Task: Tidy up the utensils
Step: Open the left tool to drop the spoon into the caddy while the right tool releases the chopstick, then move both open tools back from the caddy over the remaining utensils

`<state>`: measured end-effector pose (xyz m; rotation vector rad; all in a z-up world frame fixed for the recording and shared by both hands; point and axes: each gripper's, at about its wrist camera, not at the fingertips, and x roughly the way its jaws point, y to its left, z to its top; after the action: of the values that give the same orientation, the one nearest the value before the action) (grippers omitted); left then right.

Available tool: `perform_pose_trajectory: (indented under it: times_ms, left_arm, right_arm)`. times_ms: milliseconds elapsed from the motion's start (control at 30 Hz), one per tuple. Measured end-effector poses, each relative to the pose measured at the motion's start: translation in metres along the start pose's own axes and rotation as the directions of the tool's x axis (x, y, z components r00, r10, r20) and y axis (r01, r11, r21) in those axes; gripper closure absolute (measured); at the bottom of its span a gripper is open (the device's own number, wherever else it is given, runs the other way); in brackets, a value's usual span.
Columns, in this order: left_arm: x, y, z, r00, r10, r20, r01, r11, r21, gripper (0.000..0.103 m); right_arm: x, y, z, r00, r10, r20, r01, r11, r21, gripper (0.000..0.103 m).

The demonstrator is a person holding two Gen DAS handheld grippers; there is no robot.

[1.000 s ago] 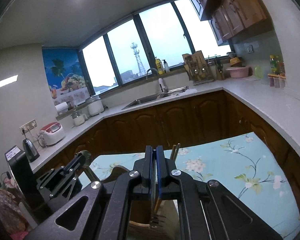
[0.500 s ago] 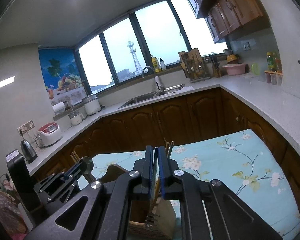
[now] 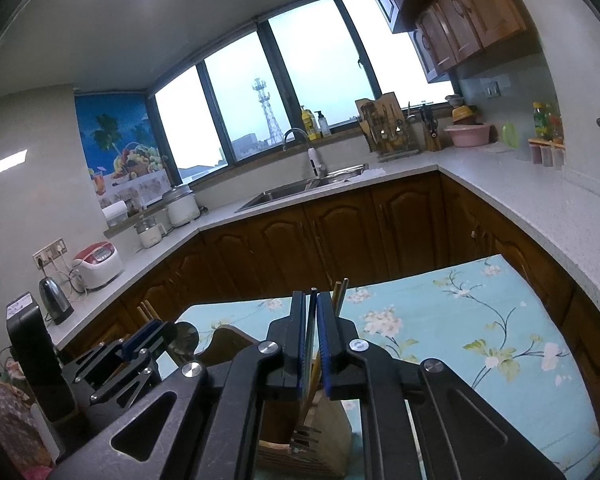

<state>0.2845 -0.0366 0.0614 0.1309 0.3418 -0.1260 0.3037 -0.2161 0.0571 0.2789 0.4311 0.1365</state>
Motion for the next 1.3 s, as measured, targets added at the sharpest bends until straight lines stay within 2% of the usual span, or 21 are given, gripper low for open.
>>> perform_pose_trajectory:
  times_ms: [200, 300, 333, 367, 433, 500, 567, 600, 700, 800, 933, 1133, 1300]
  left_arm:
    - [-0.002, -0.001, -0.004, 1.000, -0.005, 0.002, 0.005, 1.000, 0.003, 0.084]
    - [-0.004, -0.002, -0.008, 1.000, -0.013, 0.005, 0.013, 1.000, 0.008, 0.075]
    - [-0.006, -0.002, -0.008, 1.000, -0.012, 0.009, 0.012, 1.000, 0.010, 0.068]
    - [-0.009, -0.002, -0.008, 1.000, -0.003, 0.019, 0.003, 1.000, 0.015, 0.057]
    - [-0.014, -0.001, -0.009, 0.999, 0.023, 0.039, -0.023, 1.000, 0.013, 0.040]
    - [-0.018, 0.004, -0.008, 0.999, 0.022, 0.049, -0.022, 1.000, -0.004, 0.039]
    - [-0.021, 0.006, -0.012, 0.999, 0.018, 0.045, -0.017, 1.000, -0.021, 0.038]
    - [-0.023, 0.009, -0.012, 0.999, 0.020, 0.043, -0.019, 0.999, -0.031, 0.038]
    - [-0.030, 0.016, -0.014, 0.999, 0.013, 0.045, -0.010, 0.998, -0.055, 0.036]
    - [-0.038, 0.019, -0.014, 0.999, 0.013, 0.048, -0.010, 0.998, -0.066, 0.025]
    - [-0.050, 0.023, -0.016, 0.999, 0.016, 0.043, -0.013, 0.997, -0.079, 0.016]
    - [-0.072, 0.035, -0.017, 1.000, -0.003, 0.013, 0.005, 0.988, -0.156, 0.010]
    - [-0.098, 0.039, -0.016, 1.000, -0.019, 0.013, 0.021, 0.983, -0.183, 0.006]
  right_arm:
    - [0.003, -0.003, -0.004, 1.000, -0.015, -0.017, 0.015, 1.000, 0.013, 0.094]
    - [0.005, -0.003, -0.005, 1.000, -0.011, -0.027, 0.012, 1.000, 0.016, 0.091]
    - [0.006, -0.003, -0.006, 0.999, -0.011, -0.030, 0.011, 1.000, 0.018, 0.086]
    - [0.006, -0.003, -0.006, 0.999, -0.013, -0.031, 0.014, 1.000, 0.020, 0.082]
    - [0.003, -0.005, -0.005, 1.000, -0.011, -0.026, 0.012, 1.000, 0.028, 0.069]
    - [-0.002, -0.004, -0.003, 1.000, -0.009, -0.016, 0.009, 0.999, 0.033, 0.066]
    - [-0.006, -0.003, -0.001, 1.000, -0.006, -0.007, 0.006, 0.999, 0.036, 0.058]
    - [-0.009, -0.003, 0.000, 1.000, -0.001, 0.001, 0.001, 0.999, 0.038, 0.051]
    - [-0.016, 0.000, 0.004, 1.000, 0.001, 0.015, -0.002, 0.999, 0.036, 0.046]
    - [-0.026, 0.002, 0.006, 0.999, 0.008, 0.036, -0.010, 0.999, 0.034, 0.032]
    - [-0.037, 0.007, 0.006, 0.998, 0.013, 0.057, -0.015, 1.000, 0.024, 0.022]
    - [-0.053, 0.018, -0.002, 0.998, 0.009, 0.068, -0.009, 1.000, -0.004, 0.012]
    - [-0.067, 0.022, -0.012, 0.998, 0.007, 0.066, -0.006, 1.000, -0.007, 0.009]
